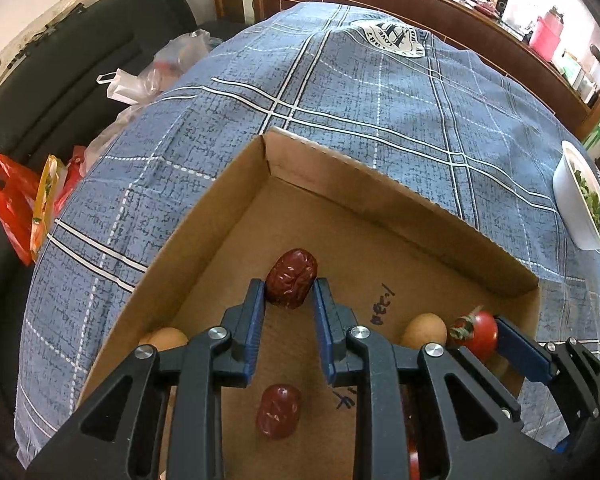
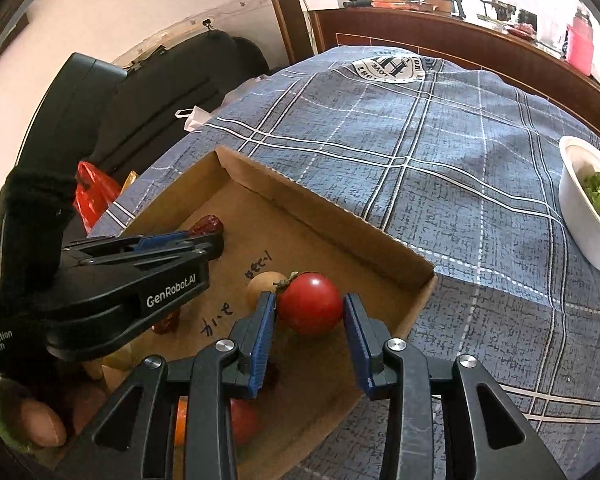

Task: Organize fruits
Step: 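Open both tools to drop the tomato and jujube into the tray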

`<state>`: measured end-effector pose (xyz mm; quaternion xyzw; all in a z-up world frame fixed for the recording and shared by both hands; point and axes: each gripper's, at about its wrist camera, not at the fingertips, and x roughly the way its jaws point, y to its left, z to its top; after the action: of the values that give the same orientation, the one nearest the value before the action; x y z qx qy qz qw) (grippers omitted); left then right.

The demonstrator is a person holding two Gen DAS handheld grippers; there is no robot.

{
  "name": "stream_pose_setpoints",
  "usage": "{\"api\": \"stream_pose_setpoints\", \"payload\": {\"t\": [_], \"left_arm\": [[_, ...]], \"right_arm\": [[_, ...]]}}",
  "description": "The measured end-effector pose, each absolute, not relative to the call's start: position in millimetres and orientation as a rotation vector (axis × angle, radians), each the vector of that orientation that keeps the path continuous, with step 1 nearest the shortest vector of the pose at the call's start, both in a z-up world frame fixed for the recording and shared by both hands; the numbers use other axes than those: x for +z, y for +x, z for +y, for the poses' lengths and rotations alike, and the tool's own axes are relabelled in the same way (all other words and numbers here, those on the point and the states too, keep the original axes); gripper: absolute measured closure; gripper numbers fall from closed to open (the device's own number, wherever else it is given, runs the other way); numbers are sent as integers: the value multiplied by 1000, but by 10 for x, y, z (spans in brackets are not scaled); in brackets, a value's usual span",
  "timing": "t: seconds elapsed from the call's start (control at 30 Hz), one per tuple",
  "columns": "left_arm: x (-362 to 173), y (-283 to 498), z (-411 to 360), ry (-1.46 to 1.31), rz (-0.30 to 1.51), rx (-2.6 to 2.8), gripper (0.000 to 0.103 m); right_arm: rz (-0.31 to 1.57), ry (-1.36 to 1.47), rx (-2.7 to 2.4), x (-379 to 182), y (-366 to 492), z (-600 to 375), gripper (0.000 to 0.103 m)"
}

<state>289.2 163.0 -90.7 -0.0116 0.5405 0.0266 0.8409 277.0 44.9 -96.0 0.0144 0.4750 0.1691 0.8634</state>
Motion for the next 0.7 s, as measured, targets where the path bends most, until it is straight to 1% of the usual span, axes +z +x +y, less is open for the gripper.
{"api": "stream_pose_setpoints", "payload": {"t": [0.1,0.13,0.17,0.3,0.33,0.37,0.43,0.53,0.63,0.7], "left_arm": [[-896,2877,1643,-25,1145,64,70],[-887,2865,1649,-22,1141,71,62],[-873,2851,1658,-21,1137,79,59],[-739,2713,1692,-25,1103,81,59],[-695,2654,1697,-15,1092,87,56],[-671,2613,1702,-10,1087,92,50],[-619,2480,1735,-7,1074,101,47],[-568,2257,1809,-18,1068,117,47],[-511,1978,1894,-37,1059,135,47],[-457,1753,1927,-51,1039,132,47]], "right_arm": [[992,38,359,-938,2755,435,65],[986,45,360,-922,2746,420,64],[980,49,361,-902,2737,406,62],[961,49,367,-819,2689,380,58],[959,50,373,-799,2666,372,56],[957,53,381,-777,2639,362,56],[952,50,399,-734,2578,352,54],[935,31,434,-650,2464,348,42],[915,1,478,-562,2323,365,39],[909,-25,525,-527,2217,380,34]]}}
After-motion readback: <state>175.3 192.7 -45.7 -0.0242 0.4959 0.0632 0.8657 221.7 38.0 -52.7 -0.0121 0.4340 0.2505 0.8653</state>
